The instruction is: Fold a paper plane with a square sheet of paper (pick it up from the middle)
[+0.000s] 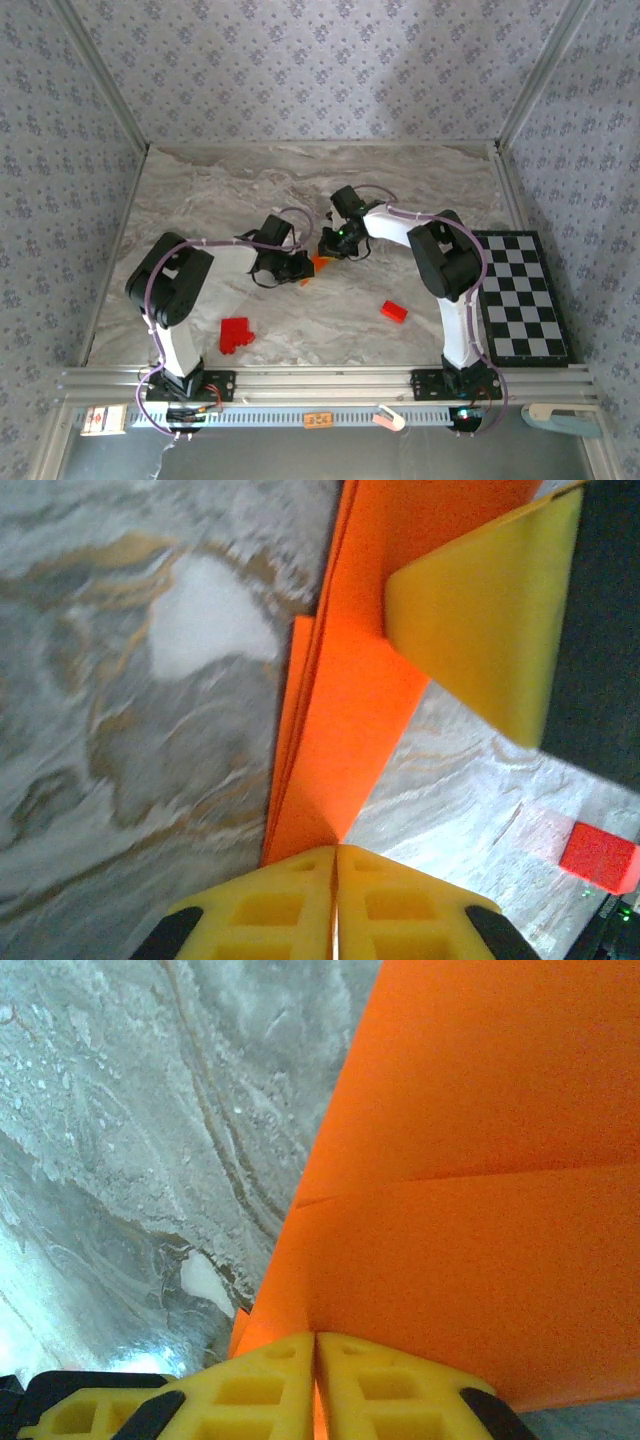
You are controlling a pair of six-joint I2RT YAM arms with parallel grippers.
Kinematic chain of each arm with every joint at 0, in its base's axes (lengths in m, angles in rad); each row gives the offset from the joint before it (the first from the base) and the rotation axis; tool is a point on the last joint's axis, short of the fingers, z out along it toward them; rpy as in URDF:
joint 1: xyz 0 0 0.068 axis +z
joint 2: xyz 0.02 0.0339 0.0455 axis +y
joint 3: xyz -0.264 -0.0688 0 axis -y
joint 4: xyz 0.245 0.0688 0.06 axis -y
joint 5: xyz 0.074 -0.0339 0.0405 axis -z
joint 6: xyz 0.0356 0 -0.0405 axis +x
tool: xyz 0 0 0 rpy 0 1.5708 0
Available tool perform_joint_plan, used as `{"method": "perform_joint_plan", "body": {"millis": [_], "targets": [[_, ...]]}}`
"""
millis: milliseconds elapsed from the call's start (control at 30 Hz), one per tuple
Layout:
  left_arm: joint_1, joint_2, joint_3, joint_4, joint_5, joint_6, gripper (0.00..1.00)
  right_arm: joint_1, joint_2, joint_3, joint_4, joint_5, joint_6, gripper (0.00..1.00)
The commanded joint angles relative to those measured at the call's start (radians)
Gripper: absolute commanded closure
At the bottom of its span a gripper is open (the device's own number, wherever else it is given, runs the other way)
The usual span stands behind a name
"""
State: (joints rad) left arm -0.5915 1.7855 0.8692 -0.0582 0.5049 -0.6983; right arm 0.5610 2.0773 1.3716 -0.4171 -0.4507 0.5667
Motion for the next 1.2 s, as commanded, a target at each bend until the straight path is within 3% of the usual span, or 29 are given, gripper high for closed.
{"method": "perform_joint_plan", "body": {"millis": [0,200,433,667,1167], "targets": [[-0.012,-0.042,-0.073,-0.265,-0.065,0.028,0.9,-0.015,0.079,-0.032,-0.101,0.136,-0.017,0.87],[-0.009,-0.147,-0.045,-0.363,-0.105,0.07,0.9,-0.009,0.078,-0.026,-0.099,0.129,-0.02,0.87],[-0.007,-0.234,0.034,-0.241,-0.088,0.033,0.88,0.004,0.07,-0.02,-0.084,0.111,-0.016,0.87],[-0.009,-0.116,0.08,-0.087,-0.049,-0.037,0.9,0.007,0.071,-0.018,-0.071,0.092,-0.005,0.87],[-0.018,0.064,0.137,-0.056,-0.017,-0.031,0.93,0.007,0.057,0.002,-0.058,0.061,-0.001,0.87]]}}
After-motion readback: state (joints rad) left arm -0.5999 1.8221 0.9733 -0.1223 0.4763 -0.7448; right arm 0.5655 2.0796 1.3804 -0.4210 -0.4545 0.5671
